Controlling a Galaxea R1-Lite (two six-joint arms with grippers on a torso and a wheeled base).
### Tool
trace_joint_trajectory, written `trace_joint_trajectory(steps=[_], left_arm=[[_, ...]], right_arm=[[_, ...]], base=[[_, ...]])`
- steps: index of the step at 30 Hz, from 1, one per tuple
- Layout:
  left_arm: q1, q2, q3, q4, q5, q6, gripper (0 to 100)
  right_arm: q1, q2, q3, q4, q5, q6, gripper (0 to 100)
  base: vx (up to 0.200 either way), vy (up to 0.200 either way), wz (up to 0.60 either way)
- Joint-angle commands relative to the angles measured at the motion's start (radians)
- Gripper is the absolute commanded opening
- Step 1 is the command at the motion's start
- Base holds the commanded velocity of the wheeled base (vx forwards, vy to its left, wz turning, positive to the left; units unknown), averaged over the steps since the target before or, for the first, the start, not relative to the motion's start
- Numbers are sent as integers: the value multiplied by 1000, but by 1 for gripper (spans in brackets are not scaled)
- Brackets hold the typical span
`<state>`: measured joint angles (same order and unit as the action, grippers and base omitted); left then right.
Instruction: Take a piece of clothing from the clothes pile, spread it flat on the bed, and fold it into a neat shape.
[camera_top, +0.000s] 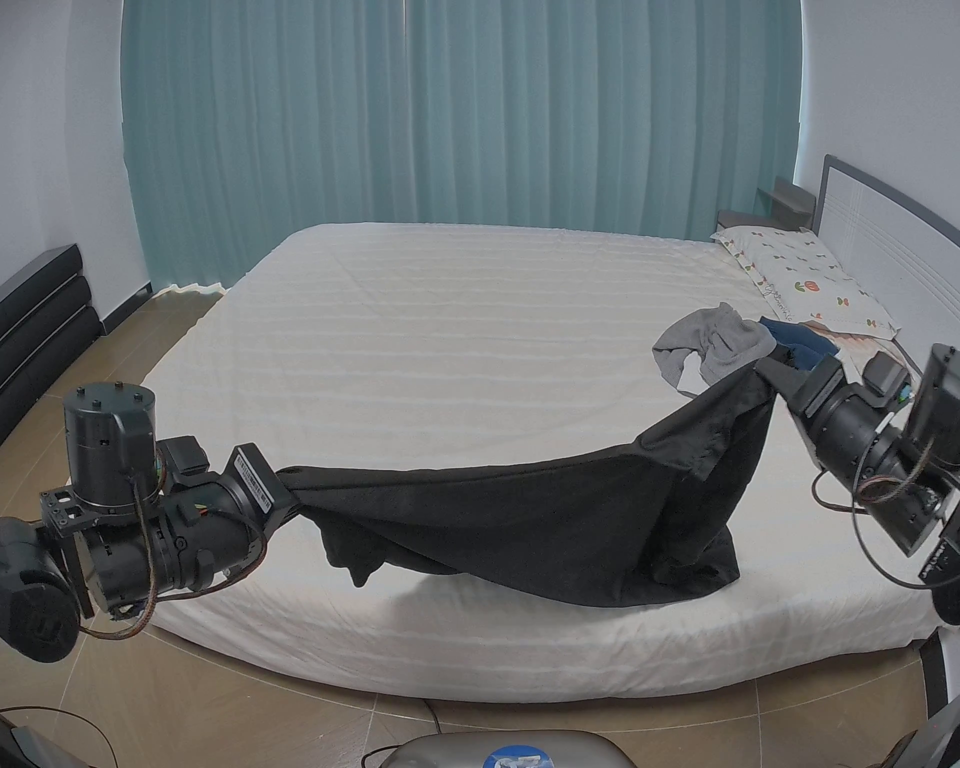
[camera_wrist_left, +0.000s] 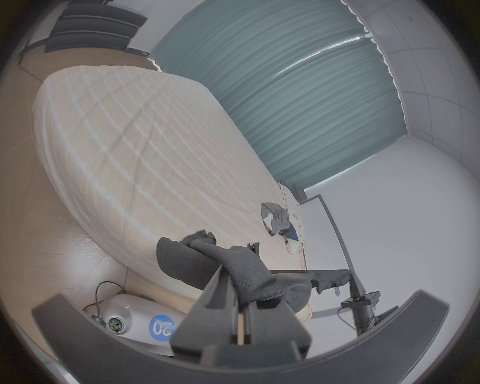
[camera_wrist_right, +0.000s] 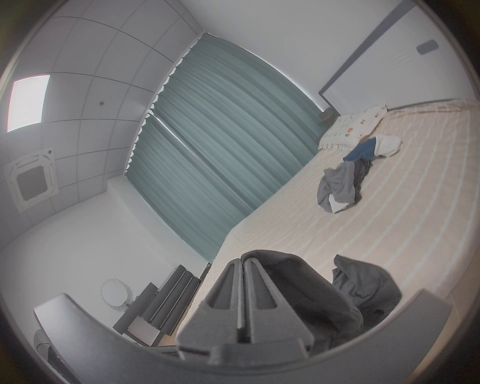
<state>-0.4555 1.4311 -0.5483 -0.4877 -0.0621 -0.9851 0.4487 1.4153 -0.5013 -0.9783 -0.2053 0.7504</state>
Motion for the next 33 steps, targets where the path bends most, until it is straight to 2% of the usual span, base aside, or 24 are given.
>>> trace_joint_trajectory(steps=[1, 3, 5, 6, 7, 8, 9, 13, 16, 22, 29, 33], left_arm=[[-6, -182, -116, 173, 1, 46, 0], [-5, -202, -154, 218, 1, 48, 0], [-3, -230, -249, 313, 1, 48, 0], [-3, -231, -256, 319, 1, 48, 0], [1, -225, -340, 393, 8, 46, 0], [1, -224, -352, 402, 10, 46, 0], [8, -221, -417, 446, 16, 45, 0], [21, -161, -529, 521, 24, 43, 0], [24, -97, -568, 558, 24, 37, 0], [31, 20, -582, 546, 21, 31, 0], [52, 147, -650, 543, 16, 17, 0], [58, 241, -680, 498, 21, 17, 0]], right_arm=[[21, -294, -118, 205, -6, -42, 0], [21, -323, -163, 262, -9, -43, 0], [19, -365, -263, 380, -25, -43, 0], [18, -366, -270, 388, -26, -43, 0], [11, -375, -367, 457, -37, -45, 0], [10, -375, -382, 464, -37, -45, 0], [-2, -371, -477, 501, -39, -45, 0], [-59, -337, -708, 632, -13, -62, 0], [-76, -276, -803, 745, 0, -62, 0], [-139, -91, -836, 721, 0, -66, 0], [-148, 99, -859, 598, -6, -66, 0], [-156, 229, -913, 515, -13, -68, 0]], base=[[0, 0, 0], [0, 0, 0], [0, 0, 0], [0, 0, 0], [0, 0, 0], [0, 0, 0], [0, 0, 0], [0, 0, 0], [0, 0, 0], [0, 0, 0], [200, 0, 0], [200, 0, 0]])
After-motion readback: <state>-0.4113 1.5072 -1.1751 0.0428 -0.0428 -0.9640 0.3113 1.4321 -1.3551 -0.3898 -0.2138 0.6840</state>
